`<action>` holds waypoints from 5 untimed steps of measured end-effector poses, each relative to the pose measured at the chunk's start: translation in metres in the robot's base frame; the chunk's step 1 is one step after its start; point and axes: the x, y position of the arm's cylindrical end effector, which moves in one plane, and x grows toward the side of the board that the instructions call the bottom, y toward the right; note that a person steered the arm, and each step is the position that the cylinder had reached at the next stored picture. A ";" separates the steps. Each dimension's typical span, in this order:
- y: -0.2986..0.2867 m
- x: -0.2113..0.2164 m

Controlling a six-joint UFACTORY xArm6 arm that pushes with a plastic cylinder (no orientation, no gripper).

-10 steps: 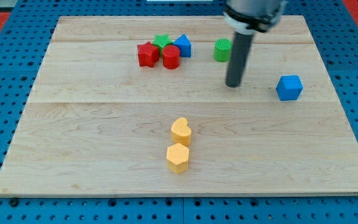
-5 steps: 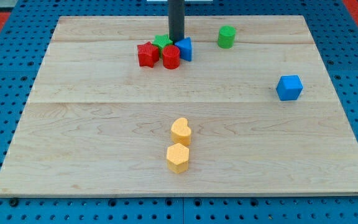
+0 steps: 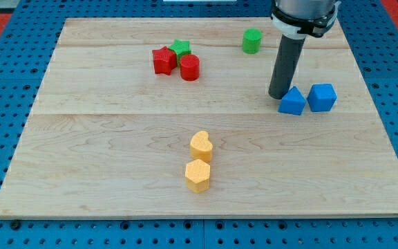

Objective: Slide blue triangle to the left side of the blue cube

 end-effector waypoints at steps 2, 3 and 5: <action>-0.018 0.000; -0.018 0.000; -0.018 -0.001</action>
